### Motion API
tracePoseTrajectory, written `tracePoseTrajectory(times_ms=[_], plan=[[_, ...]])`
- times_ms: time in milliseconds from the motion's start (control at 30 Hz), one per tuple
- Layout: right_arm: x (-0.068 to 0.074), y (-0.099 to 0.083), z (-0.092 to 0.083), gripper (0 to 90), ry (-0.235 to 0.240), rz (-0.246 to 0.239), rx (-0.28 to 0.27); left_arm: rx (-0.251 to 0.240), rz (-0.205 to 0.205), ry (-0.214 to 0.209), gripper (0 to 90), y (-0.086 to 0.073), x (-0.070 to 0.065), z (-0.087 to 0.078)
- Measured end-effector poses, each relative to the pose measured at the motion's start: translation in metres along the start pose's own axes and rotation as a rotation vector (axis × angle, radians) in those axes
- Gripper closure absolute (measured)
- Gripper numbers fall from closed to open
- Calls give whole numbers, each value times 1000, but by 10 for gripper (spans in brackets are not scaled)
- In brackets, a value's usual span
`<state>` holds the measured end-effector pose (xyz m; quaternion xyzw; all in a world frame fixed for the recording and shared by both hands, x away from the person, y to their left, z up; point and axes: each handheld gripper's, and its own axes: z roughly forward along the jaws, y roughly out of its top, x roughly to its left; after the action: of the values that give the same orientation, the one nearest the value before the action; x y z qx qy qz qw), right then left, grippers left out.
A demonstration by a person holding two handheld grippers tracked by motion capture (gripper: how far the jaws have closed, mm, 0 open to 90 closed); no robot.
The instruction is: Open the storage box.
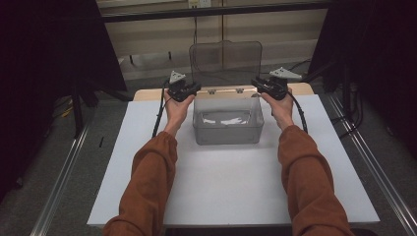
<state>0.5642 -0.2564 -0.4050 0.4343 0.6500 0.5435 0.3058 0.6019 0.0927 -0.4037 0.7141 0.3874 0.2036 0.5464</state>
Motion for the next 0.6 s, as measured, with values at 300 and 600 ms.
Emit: tracePoseTrajectory(times_ms=[300, 600], plan=[[-2, -1, 5, 684, 2, 25, 4, 19, -11, 1, 697, 1, 3, 3], [0, 1, 10, 685, -30, 43, 33, 45, 14, 10, 691, 3, 2, 3]])
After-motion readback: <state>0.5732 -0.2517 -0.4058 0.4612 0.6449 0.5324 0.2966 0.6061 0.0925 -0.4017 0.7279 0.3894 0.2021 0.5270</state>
